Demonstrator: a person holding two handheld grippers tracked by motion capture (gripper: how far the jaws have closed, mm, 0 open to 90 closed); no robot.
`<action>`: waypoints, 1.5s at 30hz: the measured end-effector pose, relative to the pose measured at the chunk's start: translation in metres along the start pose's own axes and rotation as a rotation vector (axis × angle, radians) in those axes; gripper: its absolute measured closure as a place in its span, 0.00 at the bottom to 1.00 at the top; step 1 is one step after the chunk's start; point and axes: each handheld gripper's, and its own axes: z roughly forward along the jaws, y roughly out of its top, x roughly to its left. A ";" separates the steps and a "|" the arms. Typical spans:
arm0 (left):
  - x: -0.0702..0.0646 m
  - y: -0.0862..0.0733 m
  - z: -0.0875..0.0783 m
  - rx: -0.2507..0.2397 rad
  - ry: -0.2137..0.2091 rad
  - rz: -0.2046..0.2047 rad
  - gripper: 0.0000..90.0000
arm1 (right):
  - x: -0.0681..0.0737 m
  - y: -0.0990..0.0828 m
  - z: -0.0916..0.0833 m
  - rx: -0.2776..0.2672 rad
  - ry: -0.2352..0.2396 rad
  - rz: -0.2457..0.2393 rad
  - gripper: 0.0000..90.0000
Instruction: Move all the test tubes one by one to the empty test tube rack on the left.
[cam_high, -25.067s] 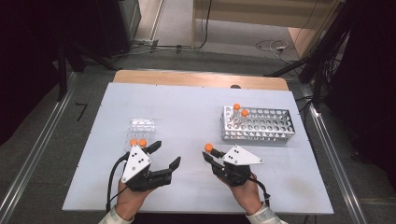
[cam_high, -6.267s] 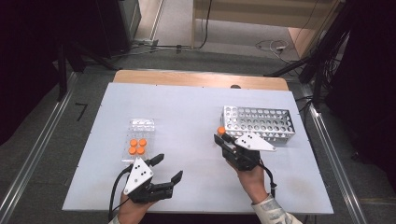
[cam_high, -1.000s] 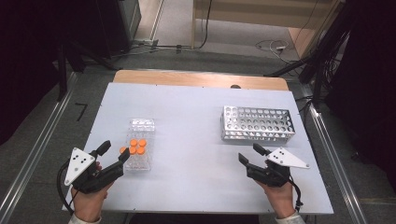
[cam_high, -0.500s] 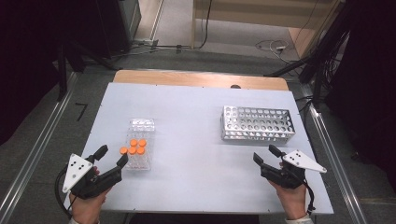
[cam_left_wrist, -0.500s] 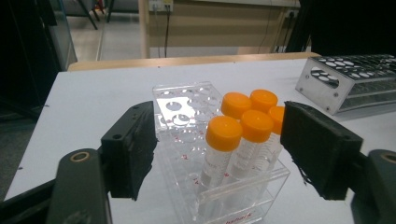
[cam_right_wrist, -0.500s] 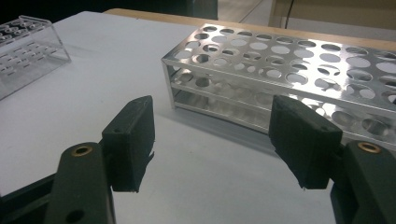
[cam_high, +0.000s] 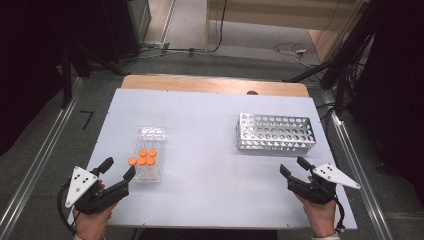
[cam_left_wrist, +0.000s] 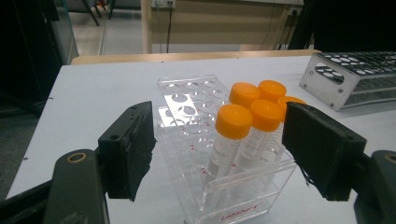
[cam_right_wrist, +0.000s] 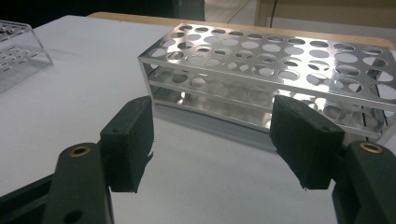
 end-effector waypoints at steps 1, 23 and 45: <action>0.001 -0.001 0.000 0.001 0.000 -0.002 0.28 | -0.001 0.000 0.000 -0.001 -0.002 -0.001 0.32; 0.014 -0.011 -0.001 0.028 0.030 -0.004 0.28 | -0.023 -0.010 -0.012 0.006 -0.084 0.020 0.30; 0.034 -0.018 0.001 0.075 0.134 -0.050 0.28 | -0.040 -0.018 -0.014 0.044 -0.153 0.048 0.23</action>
